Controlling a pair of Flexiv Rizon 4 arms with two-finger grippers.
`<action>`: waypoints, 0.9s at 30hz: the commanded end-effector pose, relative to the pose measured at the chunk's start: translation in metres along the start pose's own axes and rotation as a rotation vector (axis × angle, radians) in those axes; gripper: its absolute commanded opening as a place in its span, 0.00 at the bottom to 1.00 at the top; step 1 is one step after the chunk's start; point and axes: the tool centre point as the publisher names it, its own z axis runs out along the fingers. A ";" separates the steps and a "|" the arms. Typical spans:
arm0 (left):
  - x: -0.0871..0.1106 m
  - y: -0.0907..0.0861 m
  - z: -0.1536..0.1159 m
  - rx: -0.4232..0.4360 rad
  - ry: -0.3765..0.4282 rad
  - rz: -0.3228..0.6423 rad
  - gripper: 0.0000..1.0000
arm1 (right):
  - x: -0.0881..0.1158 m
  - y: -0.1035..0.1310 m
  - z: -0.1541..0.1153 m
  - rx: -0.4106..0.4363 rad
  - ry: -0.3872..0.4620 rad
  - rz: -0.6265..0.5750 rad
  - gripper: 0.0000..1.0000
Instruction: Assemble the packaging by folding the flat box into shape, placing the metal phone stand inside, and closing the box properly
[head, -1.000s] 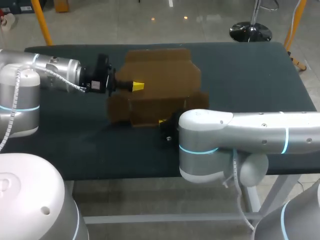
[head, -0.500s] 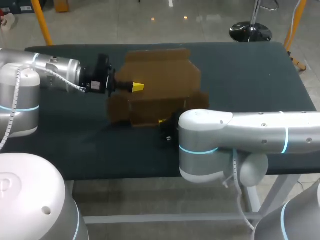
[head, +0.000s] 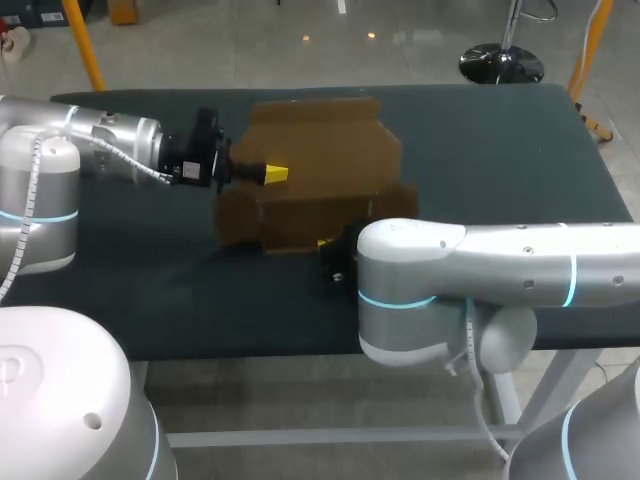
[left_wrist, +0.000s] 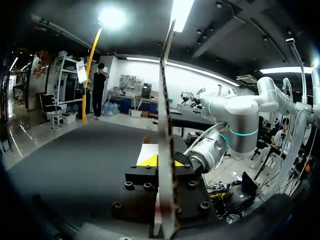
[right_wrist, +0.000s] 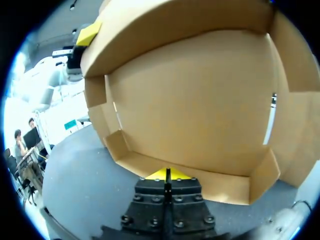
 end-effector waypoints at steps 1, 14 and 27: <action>-0.001 0.003 0.001 -0.002 0.003 0.000 0.00 | 0.003 -0.003 -0.002 -0.014 0.007 -0.006 0.00; -0.001 0.003 0.001 -0.002 0.003 0.000 0.00 | 0.017 0.011 -0.043 -0.049 0.098 -0.034 0.00; -0.001 0.003 0.001 -0.002 0.003 0.000 0.00 | 0.024 0.014 -0.099 -0.030 0.207 -0.068 0.00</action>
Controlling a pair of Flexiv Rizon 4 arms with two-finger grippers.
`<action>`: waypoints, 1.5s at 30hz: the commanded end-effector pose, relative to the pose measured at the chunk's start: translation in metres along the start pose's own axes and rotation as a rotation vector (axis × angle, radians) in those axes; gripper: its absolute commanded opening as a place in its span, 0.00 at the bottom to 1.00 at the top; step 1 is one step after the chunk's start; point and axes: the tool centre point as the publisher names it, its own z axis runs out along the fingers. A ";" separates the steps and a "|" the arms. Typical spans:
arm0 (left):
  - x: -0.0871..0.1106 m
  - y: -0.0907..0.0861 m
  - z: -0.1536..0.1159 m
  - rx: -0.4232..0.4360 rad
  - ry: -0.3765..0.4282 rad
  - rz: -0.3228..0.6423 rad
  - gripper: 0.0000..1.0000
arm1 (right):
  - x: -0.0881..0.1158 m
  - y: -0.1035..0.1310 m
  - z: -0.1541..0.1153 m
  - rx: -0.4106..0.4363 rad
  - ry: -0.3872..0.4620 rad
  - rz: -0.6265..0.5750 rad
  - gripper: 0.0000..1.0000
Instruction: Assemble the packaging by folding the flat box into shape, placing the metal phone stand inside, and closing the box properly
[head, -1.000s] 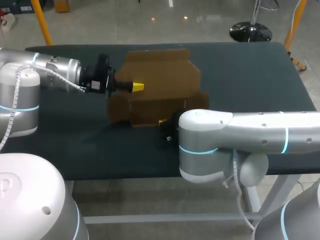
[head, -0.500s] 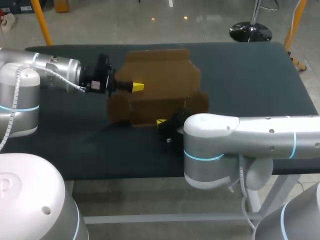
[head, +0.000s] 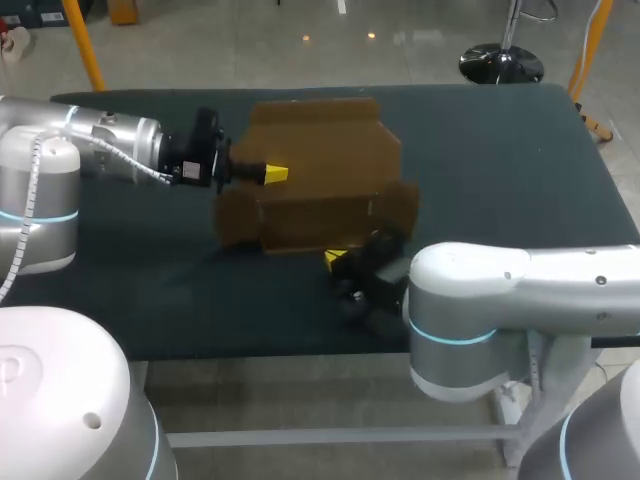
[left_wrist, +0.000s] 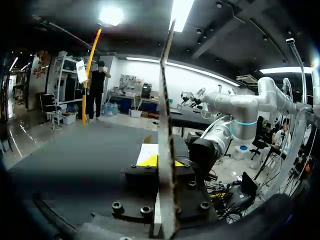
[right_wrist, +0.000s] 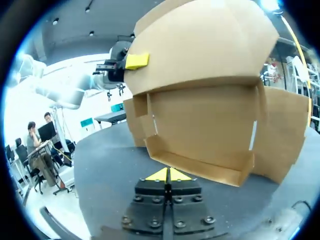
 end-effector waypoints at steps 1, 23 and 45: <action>-0.001 0.003 0.001 -0.002 0.003 -0.001 0.00 | -0.004 0.004 -0.033 0.013 0.069 -0.012 0.00; -0.001 0.003 0.001 -0.002 0.003 -0.001 0.00 | -0.020 -0.005 -0.115 0.051 0.228 -0.097 0.00; -0.001 0.003 0.001 -0.002 0.003 -0.001 0.00 | -0.070 -0.002 -0.150 0.090 0.318 -0.199 0.30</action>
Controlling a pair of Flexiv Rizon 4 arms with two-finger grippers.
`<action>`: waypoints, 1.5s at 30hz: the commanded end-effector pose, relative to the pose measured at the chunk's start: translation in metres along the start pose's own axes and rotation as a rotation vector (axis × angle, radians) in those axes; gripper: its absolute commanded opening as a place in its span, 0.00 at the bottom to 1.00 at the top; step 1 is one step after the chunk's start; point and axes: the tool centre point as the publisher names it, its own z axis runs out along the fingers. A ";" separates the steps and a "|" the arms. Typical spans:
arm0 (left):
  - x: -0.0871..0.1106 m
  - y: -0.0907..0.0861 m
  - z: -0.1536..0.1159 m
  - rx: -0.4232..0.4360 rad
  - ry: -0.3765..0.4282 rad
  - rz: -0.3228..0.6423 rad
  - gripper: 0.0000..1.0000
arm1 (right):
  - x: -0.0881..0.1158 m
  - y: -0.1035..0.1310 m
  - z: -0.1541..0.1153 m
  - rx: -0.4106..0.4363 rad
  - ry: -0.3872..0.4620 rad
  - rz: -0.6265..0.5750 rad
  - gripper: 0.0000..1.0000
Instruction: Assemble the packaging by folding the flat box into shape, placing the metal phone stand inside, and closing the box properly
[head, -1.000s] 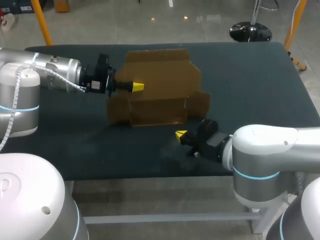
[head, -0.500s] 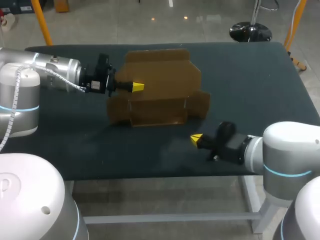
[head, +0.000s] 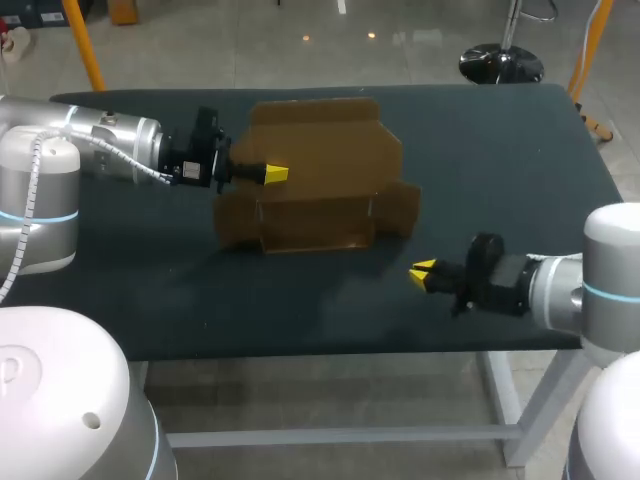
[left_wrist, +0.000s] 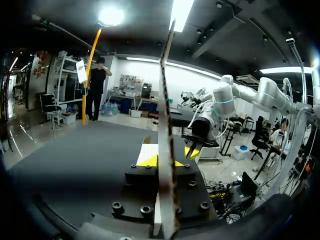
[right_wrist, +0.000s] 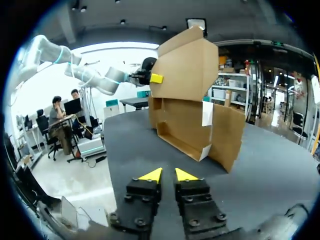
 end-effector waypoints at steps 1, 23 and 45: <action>-0.001 0.002 0.001 -0.002 0.003 0.000 0.00 | -0.011 -0.001 -0.014 -0.002 0.117 -0.014 0.33; -0.001 0.002 0.001 -0.002 0.003 0.000 0.00 | -0.088 -0.003 -0.013 0.021 0.103 -0.110 0.69; -0.001 0.002 0.001 -0.002 0.003 0.000 0.00 | -0.120 0.007 0.047 -0.001 0.158 -0.150 0.62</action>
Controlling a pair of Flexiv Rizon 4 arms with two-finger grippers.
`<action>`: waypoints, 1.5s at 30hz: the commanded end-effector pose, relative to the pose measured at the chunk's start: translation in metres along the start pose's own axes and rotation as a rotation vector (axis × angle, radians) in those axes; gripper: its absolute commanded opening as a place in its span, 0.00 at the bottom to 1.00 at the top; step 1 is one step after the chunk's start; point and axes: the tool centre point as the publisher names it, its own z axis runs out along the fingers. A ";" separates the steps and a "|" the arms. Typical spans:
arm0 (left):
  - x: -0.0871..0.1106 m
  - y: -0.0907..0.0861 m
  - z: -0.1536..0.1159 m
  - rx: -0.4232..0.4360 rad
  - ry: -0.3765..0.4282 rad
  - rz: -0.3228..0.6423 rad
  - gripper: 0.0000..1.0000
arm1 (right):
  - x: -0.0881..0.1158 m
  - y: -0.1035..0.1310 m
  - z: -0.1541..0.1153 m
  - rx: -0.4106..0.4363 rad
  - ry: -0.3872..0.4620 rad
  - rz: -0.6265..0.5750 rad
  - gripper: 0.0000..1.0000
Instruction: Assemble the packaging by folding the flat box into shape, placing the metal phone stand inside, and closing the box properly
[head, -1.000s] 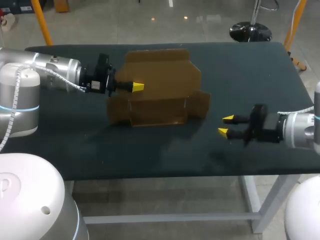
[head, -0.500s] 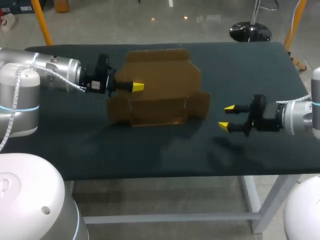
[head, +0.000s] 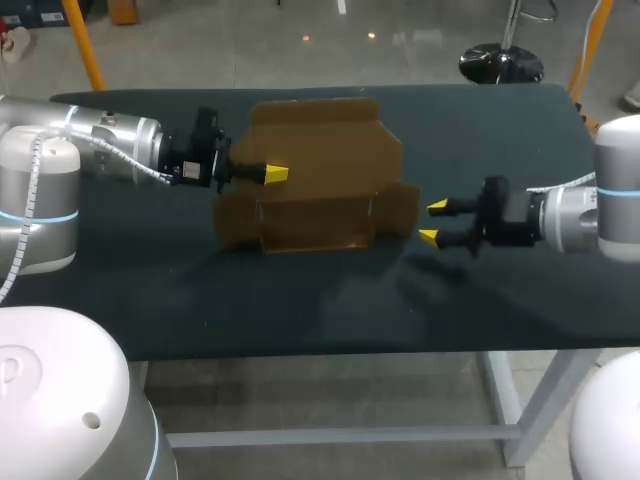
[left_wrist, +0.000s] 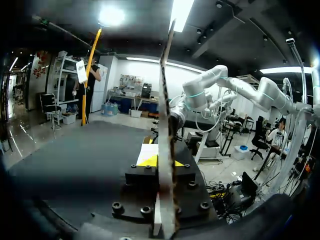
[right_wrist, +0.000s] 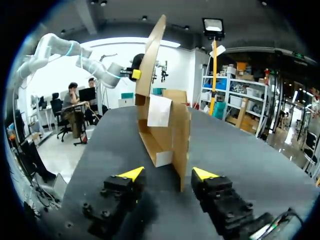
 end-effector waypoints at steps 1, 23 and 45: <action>-0.001 0.003 0.001 -0.001 0.003 0.000 0.00 | -0.011 -0.003 0.012 -0.007 0.014 0.002 0.62; -0.001 0.003 0.001 -0.001 0.003 0.000 0.00 | -0.013 0.004 0.044 -0.007 0.023 0.010 0.00; -0.001 0.003 0.001 -0.001 0.003 0.000 0.00 | 0.012 0.006 0.052 -0.004 -0.090 0.100 0.22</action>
